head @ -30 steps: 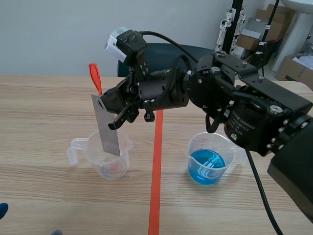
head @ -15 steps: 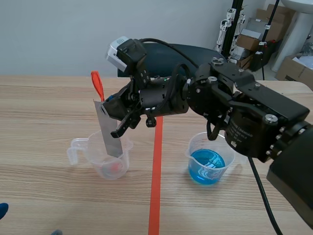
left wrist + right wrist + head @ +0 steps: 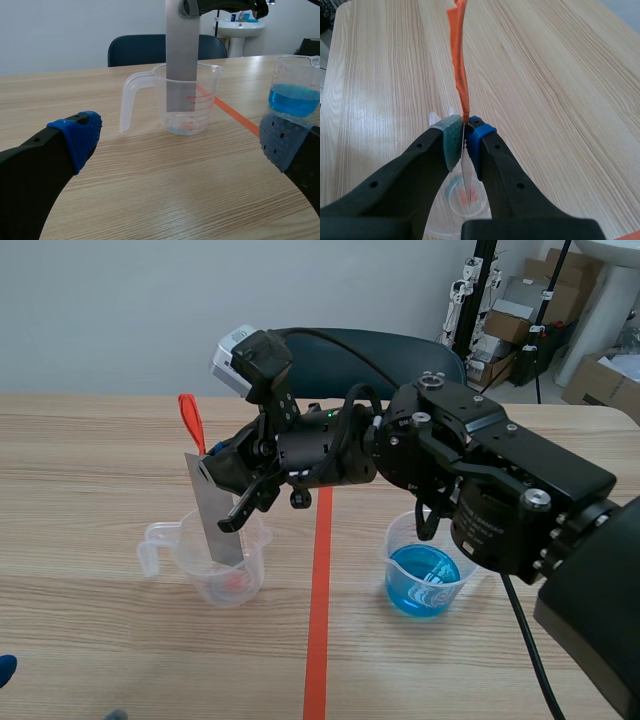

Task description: Do the redox reaction experiment. put the plate into the left beaker

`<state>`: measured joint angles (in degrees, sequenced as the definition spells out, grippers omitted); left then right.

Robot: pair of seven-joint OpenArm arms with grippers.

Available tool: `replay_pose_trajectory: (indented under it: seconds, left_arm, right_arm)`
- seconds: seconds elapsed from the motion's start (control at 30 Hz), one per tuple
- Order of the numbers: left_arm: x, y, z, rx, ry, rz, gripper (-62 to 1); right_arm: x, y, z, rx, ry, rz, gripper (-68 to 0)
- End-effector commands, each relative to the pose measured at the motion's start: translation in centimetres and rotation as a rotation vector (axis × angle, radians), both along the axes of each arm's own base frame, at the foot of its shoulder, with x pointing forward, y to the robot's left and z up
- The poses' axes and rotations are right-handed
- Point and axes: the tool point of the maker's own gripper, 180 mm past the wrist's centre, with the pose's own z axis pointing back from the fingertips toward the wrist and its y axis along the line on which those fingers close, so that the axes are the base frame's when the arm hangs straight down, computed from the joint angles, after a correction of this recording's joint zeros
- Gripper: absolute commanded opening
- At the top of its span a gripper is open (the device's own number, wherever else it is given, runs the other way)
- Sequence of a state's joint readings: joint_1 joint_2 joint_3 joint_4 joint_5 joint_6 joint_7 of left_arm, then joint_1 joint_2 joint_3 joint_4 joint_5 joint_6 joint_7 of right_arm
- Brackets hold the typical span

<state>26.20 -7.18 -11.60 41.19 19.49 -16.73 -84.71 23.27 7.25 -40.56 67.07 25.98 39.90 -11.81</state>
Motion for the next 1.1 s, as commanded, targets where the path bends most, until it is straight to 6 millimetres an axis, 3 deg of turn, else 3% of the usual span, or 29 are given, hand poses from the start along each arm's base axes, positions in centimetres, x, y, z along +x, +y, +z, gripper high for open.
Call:
replay_pose_trajectory:
  seconds: [0.0, 0.17, 0.6, 0.73, 0.93, 1.07]
  left_arm:
    - [-0.24, 0.38, 0.51, -0.003, -0.017, -0.003, 1.4]
    - [-0.24, 0.38, 0.51, -0.003, -0.017, -0.003, 1.4]
    - [-0.24, 0.38, 0.51, -0.003, -0.017, -0.003, 1.4]
    - [-0.24, 0.38, 0.51, -0.003, -0.017, -0.003, 1.4]
    - [-0.24, 0.38, 0.51, -0.003, -0.017, -0.003, 1.4]
    - [-0.24, 0.38, 0.51, -0.003, -0.017, -0.003, 1.4]
  right_arm:
    - [0.54, 0.61, 1.34, 0.031, -0.029, 0.004, -66.9]
    - [0.55, 0.76, 0.46, 0.02, -0.011, 0.0, -66.9]
    - [0.6, 0.85, 1.0, 0.053, -0.02, 0.0, -65.3]
    - [0.61, 0.82, 0.98, 0.052, -0.02, -0.001, -50.4]
    - [0.76, 0.7, 0.89, 0.048, -0.021, -0.01, -1.2]
    - [0.76, 0.7, 0.88, 0.047, -0.021, -0.01, 0.4]
